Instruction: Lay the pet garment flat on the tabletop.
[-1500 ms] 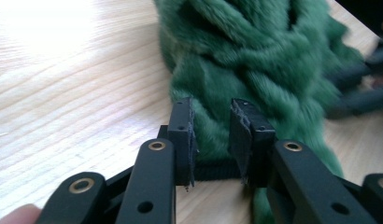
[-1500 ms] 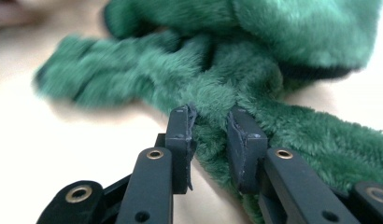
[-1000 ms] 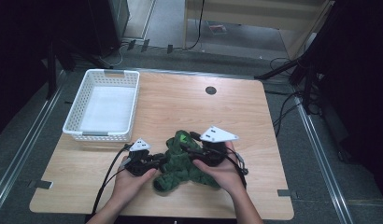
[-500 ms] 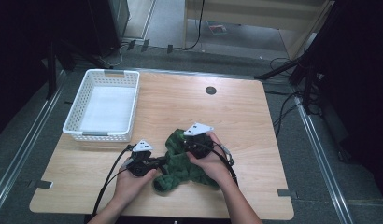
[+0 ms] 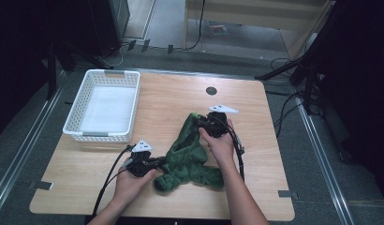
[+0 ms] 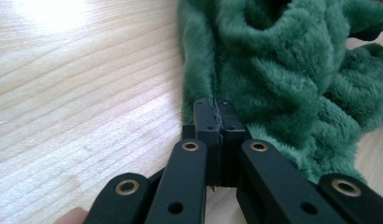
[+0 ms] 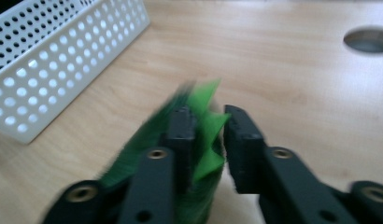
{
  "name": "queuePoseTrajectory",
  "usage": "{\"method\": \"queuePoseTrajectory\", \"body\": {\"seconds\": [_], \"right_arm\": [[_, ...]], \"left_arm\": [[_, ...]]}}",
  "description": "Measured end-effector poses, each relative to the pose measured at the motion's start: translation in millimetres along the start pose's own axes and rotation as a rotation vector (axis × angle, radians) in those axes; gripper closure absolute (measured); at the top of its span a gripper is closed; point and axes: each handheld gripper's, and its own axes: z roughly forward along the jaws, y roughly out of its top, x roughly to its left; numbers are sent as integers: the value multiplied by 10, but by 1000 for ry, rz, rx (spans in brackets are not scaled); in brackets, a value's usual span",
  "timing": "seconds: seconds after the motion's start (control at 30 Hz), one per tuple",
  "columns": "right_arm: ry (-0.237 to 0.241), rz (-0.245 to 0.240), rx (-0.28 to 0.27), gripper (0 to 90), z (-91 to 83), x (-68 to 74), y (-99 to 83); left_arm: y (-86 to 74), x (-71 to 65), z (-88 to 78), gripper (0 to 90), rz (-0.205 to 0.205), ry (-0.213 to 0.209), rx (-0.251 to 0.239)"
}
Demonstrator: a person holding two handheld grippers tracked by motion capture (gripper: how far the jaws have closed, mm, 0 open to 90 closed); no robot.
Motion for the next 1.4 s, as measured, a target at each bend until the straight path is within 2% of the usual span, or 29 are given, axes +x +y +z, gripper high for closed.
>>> {"method": "queuePoseTrajectory", "body": {"seconds": [0.03, 0.07, 0.1, 0.13, 0.17, 0.2, 0.23, 0.27, 0.4, 0.43, 0.47, 0.5, 0.53, 0.57, 0.6, 0.63, 0.67, 0.7, 0.73, 0.77, 0.8, 0.9, 0.97, 1.13, 1.2, 1.3, 1.37, 1.4], "right_arm": [[10, 12, -33, 619, -34, -24, 20], [10, 12, -33, 619, -34, -24, 20], [33, 89, -112, 570, -172, -110, 74], [33, 89, -112, 570, -172, -110, 74], [48, 159, -176, 564, -331, -192, 80], [48, 159, -176, 564, -331, -192, 80], [50, 166, -172, 552, -388, -210, 59], [51, 151, -149, 536, -430, -207, 18], [79, 14, -3, 462, -549, -96, -272], [78, -9, 29, 454, -576, -67, -359], [100, -18, 85, 437, -605, -24, -536], [100, -18, 85, 437, -605, -24, -536], [109, -29, 110, 438, -611, 0, -620], [130, -58, 164, 462, -608, 61, -767], [119, -90, 180, 499, -610, 94, -824], [106, -100, 184, 535, -618, 121, -870], [106, -100, 184, 535, -618, 121, -870], [122, -79, 194, 639, -640, 139, -904], [122, -72, 193, 697, -663, 145, -912], [122, -72, 193, 697, -663, 145, -912], [117, -86, 200, 787, -707, 154, -933], [111, -96, 213, 853, -761, 160, -954], [136, -94, 238, 894, -849, 156, -970], [158, -110, 247, 900, -977, 178, -995], [143, -106, 227, 900, -1060, 170, -965], [117, -70, 165, 900, -1211, 85, -866], [115, -64, 156, 900, -1227, 55, -854], [104, -56, 153, 900, -1237, 33, -851]], "left_arm": [[-2, 5, -5, 900, -5, -1, -2], [-2, 5, -5, 900, -5, -1, -2], [-3, 16, -16, 900, -5, 3, -2], [-4, 24, -19, 900, -12, 1, -8], [-3, 40, -28, 900, -13, 1, -14], [-3, 40, -28, 900, -13, 1, -14], [-3, 42, -31, 900, -15, -1, -19], [-2, 45, -41, 900, -13, -1, -20], [3, 63, -78, 900, -21, 5, -44], [7, 68, -86, 900, -25, 5, -51], [12, 75, -93, 900, -23, 6, -54], [14, 76, -95, 900, -20, 3, -56], [13, 78, -96, 900, -9, 1, -52], [11, 76, -95, 900, -4, 1, -49], [9, 78, -94, 900, 4, 7, -45], [8, 83, -94, 900, 3, 9, -45], [10, 94, -102, 900, 3, 9, -44], [10, 102, -110, 900, -4, 9, -49], [12, 112, -120, 900, -4, 11, -51], [13, 120, -131, 900, -2, 11, -53], [12, 132, -144, 900, -4, 12, -55], [16, 175, -180, 900, -13, 18, -62], [21, 200, -206, 900, -21, 20, -67], [29, 236, -249, 900, -26, 31, -68], [32, 241, -258, 900, -26, 32, -65], [35, 243, -265, 900, -27, 28, -64], [33, 242, -263, 900, -20, 32, -59], [30, 236, -258, 900, -9, 65, -54]]}}
